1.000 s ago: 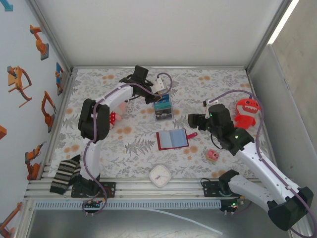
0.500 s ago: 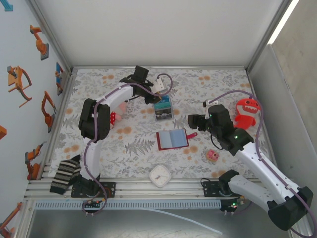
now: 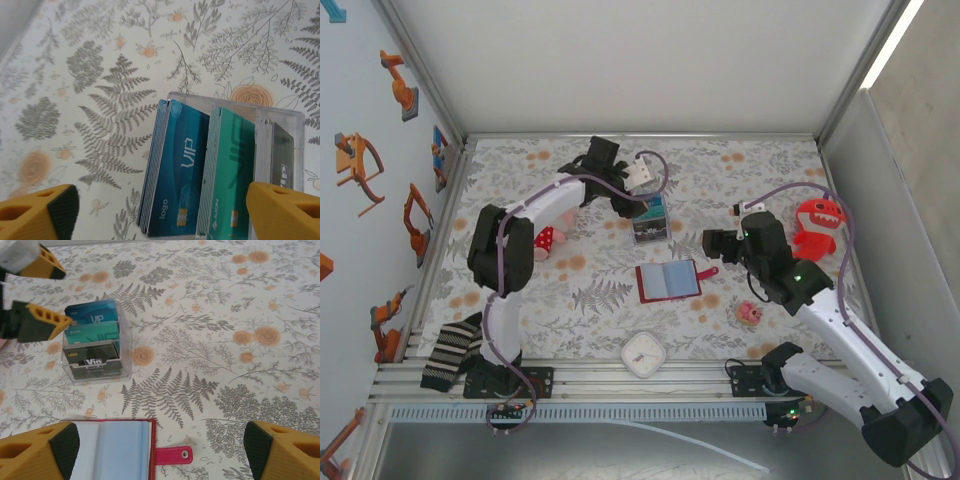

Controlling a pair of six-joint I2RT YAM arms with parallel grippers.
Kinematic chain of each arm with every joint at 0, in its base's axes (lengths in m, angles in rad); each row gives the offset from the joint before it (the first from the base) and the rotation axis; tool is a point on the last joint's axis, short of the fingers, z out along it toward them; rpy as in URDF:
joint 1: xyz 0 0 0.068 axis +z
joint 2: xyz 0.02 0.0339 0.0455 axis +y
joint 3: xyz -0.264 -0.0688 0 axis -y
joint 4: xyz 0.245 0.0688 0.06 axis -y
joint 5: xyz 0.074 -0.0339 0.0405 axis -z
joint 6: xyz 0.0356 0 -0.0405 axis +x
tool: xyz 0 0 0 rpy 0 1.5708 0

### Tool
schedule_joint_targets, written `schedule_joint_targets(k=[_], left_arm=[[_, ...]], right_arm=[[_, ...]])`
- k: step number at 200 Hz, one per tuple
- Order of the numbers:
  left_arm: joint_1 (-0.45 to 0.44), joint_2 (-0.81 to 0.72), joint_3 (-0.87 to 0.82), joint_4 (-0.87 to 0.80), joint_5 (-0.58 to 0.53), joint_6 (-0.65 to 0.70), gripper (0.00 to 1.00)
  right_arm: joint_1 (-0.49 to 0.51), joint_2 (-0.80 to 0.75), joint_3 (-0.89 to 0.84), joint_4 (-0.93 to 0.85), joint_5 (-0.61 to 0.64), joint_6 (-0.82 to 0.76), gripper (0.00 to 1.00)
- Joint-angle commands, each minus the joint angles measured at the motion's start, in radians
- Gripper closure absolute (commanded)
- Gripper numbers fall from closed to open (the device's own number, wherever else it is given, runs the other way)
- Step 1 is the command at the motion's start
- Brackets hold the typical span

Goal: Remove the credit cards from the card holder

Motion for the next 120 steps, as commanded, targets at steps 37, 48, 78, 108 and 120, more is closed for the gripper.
schedule_joint_targets(k=[37,48,78,108,120], left_arm=[[0.0,-0.366,-0.333,0.386,-0.322,-0.287,0.03],[0.0,-0.428,-0.402,0.429,-0.389,-0.339,0.03],[0.003,-0.606,-0.603,0.502,-0.561,-0.468,0.03],[0.01,-0.773,-0.783,0.512,-0.747,-0.57,0.03],[0.016,-0.84,-0.849,0.512,-0.818,-0.6,0.03]], right_arm=[[0.004,-0.038,-0.022,-0.01,0.245,0.013,0.09],[0.004,-0.044,-0.029,-0.004,0.296,0.007,0.08],[0.002,-0.067,-0.076,0.059,0.362,-0.054,0.05],[0.0,-0.097,-0.131,0.121,0.447,-0.097,0.01],[-0.004,-0.11,-0.153,0.143,0.487,-0.121,0.01]])
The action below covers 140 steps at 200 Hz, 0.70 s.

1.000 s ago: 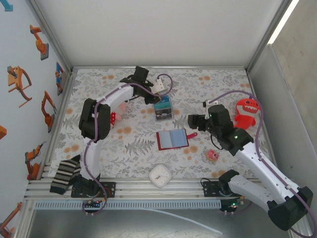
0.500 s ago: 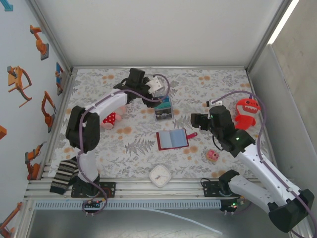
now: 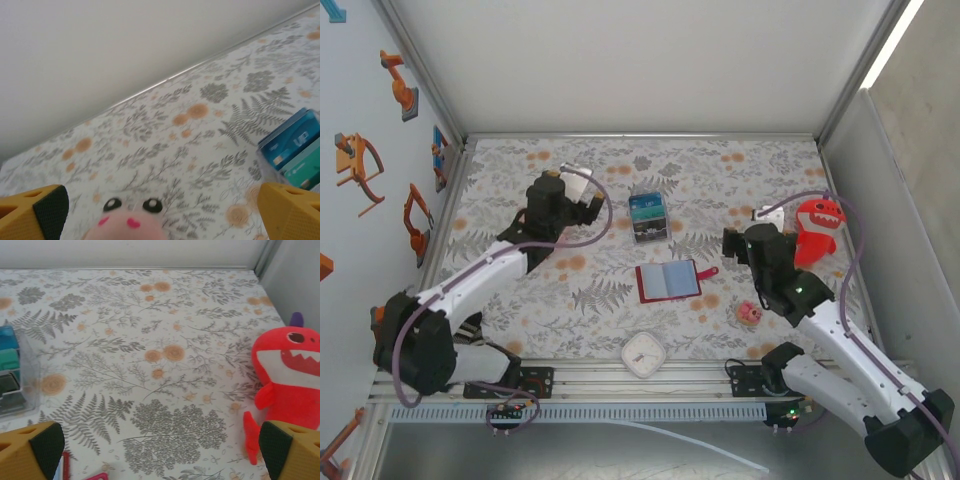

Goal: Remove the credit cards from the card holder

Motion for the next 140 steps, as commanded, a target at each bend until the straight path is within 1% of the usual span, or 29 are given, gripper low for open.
schedule_joint_targets(k=[1,16,36,43,57,67,74,87,96,119,140], left_arm=[[0.015,-0.113,-0.103,0.039,-0.221,-0.133,0.03],[0.032,-0.188,-0.174,0.031,-0.282,-0.166,0.03],[0.068,-0.274,-0.249,0.024,-0.317,-0.193,0.03],[0.085,-0.293,-0.27,0.019,-0.33,-0.201,0.03],[0.121,-0.316,-0.306,0.022,-0.371,-0.227,0.03],[0.151,-0.324,-0.333,0.029,-0.379,-0.24,0.03],[0.171,-0.328,-0.351,0.036,-0.38,-0.251,0.03],[0.211,-0.331,-0.387,0.06,-0.382,-0.268,0.03],[0.233,-0.33,-0.419,0.106,-0.379,-0.262,0.03],[0.281,-0.324,-0.512,0.272,-0.348,-0.221,0.03],[0.336,-0.293,-0.562,0.383,-0.287,-0.213,0.03]], right_arm=[[-0.005,-0.033,-0.041,0.083,0.131,-0.064,0.01],[-0.016,-0.046,-0.073,0.121,0.144,-0.121,0.01],[-0.031,-0.055,-0.12,0.175,0.249,-0.124,0.01],[-0.038,-0.059,-0.142,0.204,0.277,-0.133,0.0],[-0.058,-0.074,-0.193,0.273,0.295,-0.169,0.01],[-0.07,-0.087,-0.234,0.337,0.34,-0.161,0.0],[-0.081,-0.097,-0.262,0.385,0.35,-0.169,0.0],[-0.107,-0.119,-0.311,0.469,0.328,-0.202,0.0],[-0.133,-0.128,-0.333,0.504,0.309,-0.207,0.0],[-0.217,-0.124,-0.355,0.527,0.24,-0.185,0.0],[-0.307,-0.08,-0.367,0.56,0.15,-0.163,0.0]])
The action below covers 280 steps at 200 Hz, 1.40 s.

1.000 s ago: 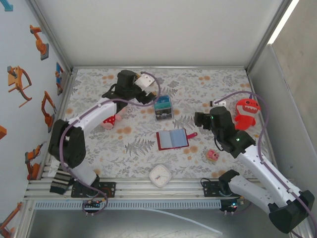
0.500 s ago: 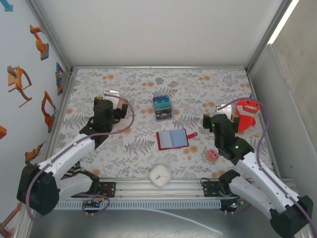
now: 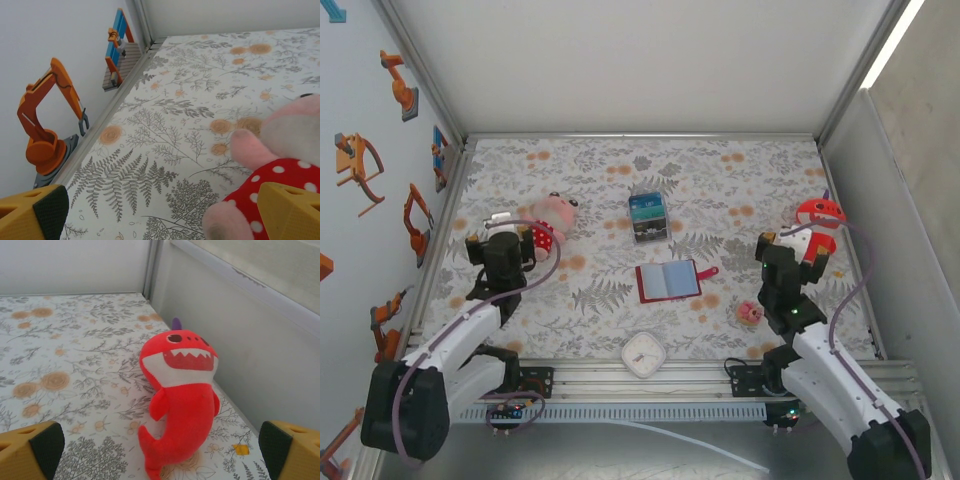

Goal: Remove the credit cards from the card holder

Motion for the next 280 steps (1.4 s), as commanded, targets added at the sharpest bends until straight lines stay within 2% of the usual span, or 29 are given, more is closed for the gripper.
schedule_joint_targets(k=[1,45,74,103,132,149,175,184,198,207,214,238,261,280], left_arm=[[0.049,0.024,-0.038,0.195,0.055,0.008,0.03],[0.077,0.18,-0.083,0.421,0.128,0.04,0.03],[0.078,0.301,-0.07,0.531,0.171,0.062,0.03],[0.084,0.392,-0.054,0.589,0.264,0.054,0.03],[0.086,0.541,-0.057,0.772,0.276,0.071,0.03],[0.1,0.488,-0.039,0.647,0.301,0.043,0.03],[0.165,0.537,0.002,0.591,0.428,0.007,0.03],[0.177,0.589,0.022,0.64,0.469,0.018,0.03],[0.214,0.544,0.079,0.446,0.531,-0.016,0.03],[0.243,0.567,0.071,0.509,0.588,-0.029,0.03],[0.257,0.562,0.072,0.488,0.618,-0.038,0.03],[0.258,0.56,0.076,0.479,0.627,-0.038,0.03],[0.258,0.56,0.076,0.482,0.624,-0.036,0.03],[0.256,0.557,0.078,0.471,0.621,-0.033,0.03]], right_arm=[[-0.083,0.035,-0.014,0.117,-0.083,0.019,0.0],[-0.204,0.19,-0.058,0.294,-0.199,0.045,0.0],[-0.241,0.284,-0.062,0.377,-0.226,0.045,0.01],[-0.266,0.33,-0.082,0.46,-0.241,0.042,0.0],[-0.283,0.337,-0.109,0.52,-0.259,0.041,0.0],[-0.294,0.34,-0.113,0.532,-0.272,0.041,0.0],[-0.309,0.368,-0.113,0.569,-0.303,0.039,0.0],[-0.314,0.387,-0.113,0.593,-0.317,0.036,0.0],[-0.319,0.424,-0.113,0.632,-0.342,0.024,0.0],[-0.321,0.452,-0.11,0.665,-0.362,0.008,0.01],[-0.322,0.474,-0.107,0.689,-0.374,-0.007,0.01],[-0.335,0.565,-0.097,0.785,-0.412,-0.05,0.01],[-0.356,0.596,-0.073,0.771,-0.507,-0.041,0.01],[-0.363,0.607,-0.067,0.773,-0.537,-0.04,0.0]])
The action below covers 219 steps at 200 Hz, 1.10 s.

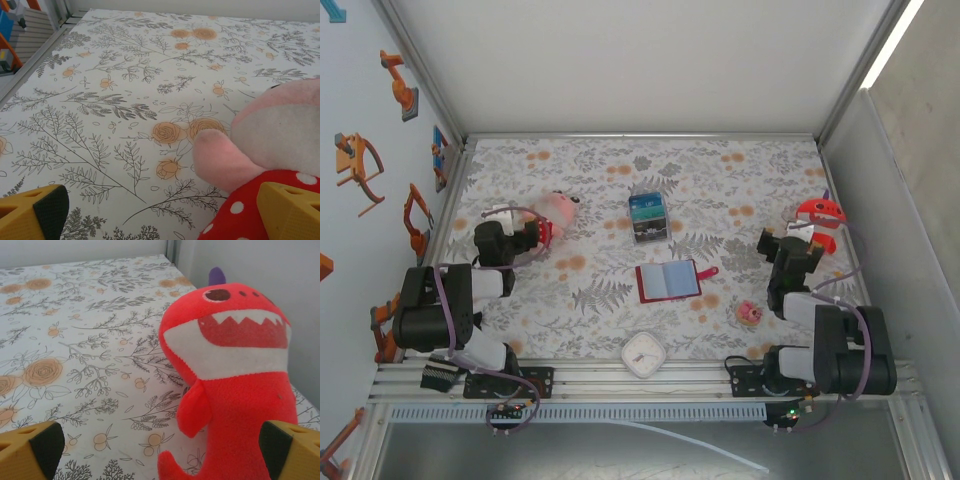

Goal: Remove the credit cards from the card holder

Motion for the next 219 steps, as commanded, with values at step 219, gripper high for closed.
schedule_joint_targets(k=[219], left_arm=[[-0.01,-0.005,0.016,-0.022,0.015,-0.012,0.03]], right_arm=[[-0.018,0.258,0.14,0.137,-0.285,-0.057,0.0]])
